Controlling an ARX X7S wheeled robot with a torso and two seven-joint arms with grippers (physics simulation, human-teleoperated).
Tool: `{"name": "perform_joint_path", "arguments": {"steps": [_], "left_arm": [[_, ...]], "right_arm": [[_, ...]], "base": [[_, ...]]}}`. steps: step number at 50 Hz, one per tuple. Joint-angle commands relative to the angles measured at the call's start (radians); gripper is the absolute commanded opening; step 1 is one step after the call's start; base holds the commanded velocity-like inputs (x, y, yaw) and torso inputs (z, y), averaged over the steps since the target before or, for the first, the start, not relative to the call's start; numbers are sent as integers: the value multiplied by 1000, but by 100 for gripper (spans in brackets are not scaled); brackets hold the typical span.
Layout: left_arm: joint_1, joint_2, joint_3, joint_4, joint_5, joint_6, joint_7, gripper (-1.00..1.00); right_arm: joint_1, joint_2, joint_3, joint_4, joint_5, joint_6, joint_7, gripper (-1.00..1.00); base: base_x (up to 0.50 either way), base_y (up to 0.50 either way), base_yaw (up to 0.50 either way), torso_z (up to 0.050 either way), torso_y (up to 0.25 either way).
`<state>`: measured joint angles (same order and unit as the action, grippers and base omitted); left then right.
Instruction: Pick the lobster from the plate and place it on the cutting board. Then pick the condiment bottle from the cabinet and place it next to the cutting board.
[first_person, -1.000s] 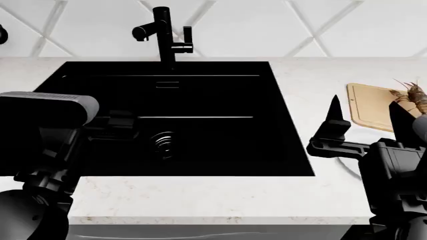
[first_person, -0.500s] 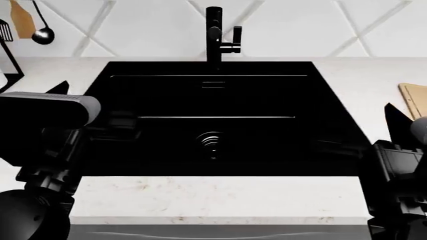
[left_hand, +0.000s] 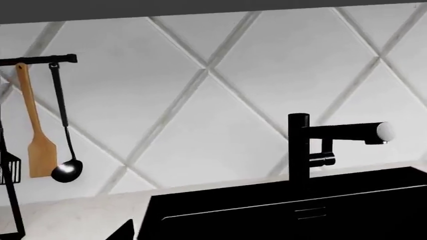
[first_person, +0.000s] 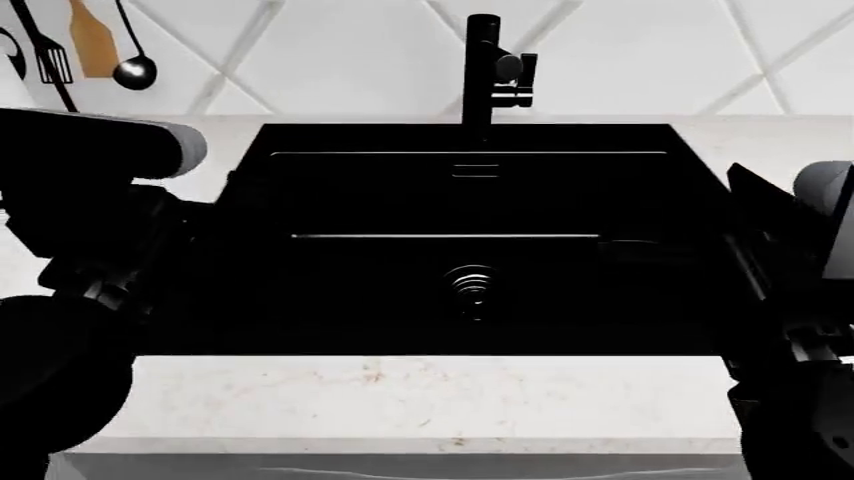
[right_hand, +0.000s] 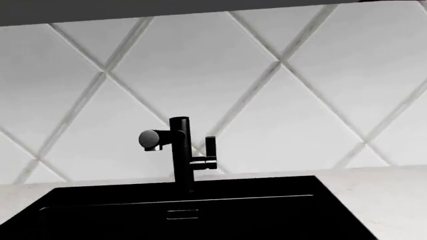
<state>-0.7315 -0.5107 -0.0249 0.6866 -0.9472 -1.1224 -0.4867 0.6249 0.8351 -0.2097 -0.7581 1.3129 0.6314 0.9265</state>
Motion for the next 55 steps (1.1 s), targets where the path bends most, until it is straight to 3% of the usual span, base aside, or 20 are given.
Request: {"name": "perform_joint_path", "arguments": {"steps": [1,10,55], "left_arm": [[-172,-4,39,-141,-45,-58,56,100],[-302,7,84,-248,-50,-78,105,100],[-291,-4,79,-236,-95,-80,79,100]], "right_arm": [[232,25,-25,91,250,106,33,100],[346,36,-51,153,317,162,37,100],[374,54,-50,129,346,168,52,100]], "base": [[0,0,0,0,0],[18,0,0,0,0],[164,0,0,0,0]]}}
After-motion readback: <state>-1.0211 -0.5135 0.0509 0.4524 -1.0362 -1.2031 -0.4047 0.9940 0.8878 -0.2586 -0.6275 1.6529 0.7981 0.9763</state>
